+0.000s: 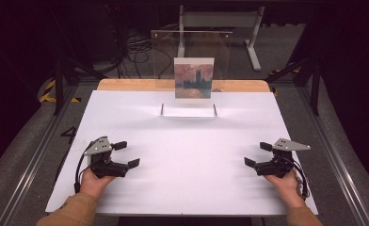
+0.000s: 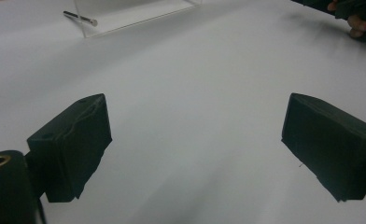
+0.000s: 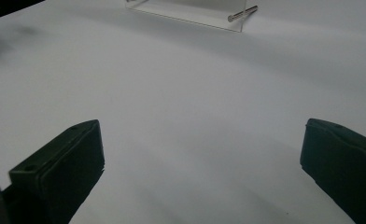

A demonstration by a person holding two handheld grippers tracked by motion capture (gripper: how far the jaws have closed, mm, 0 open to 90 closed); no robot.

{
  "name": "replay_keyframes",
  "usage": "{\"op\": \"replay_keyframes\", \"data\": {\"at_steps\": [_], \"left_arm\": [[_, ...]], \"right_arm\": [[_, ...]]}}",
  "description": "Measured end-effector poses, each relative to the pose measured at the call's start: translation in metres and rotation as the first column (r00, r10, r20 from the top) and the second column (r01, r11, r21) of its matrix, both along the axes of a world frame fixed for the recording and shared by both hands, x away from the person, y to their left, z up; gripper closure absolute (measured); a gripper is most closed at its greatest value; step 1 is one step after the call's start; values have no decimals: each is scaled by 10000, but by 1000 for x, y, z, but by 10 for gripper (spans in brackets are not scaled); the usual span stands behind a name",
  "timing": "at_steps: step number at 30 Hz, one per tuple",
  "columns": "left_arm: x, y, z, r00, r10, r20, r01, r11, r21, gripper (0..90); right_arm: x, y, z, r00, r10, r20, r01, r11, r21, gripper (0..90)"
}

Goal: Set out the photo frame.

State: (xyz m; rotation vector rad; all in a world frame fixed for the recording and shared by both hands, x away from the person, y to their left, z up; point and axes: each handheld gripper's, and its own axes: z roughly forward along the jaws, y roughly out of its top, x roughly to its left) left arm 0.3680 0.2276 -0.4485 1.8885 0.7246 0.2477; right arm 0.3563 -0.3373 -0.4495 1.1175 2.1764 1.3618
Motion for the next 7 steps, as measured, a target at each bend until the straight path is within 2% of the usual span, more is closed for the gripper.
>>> {"op": "replay_keyframes", "data": {"at_steps": [4, 7], "left_arm": [[0, 2, 1, 10000, 44, 29, -43, 9999, -150, 84], [0, 2, 2, 9997, -140, -209, 134, 9996, -257, 104]], "right_arm": [[-1, 2, 0, 10000, 12, 18, -12, 10000, -61, 1], [-1, 4, 0, 9999, 68, -77, -69, 9999, -87, 1]]}}
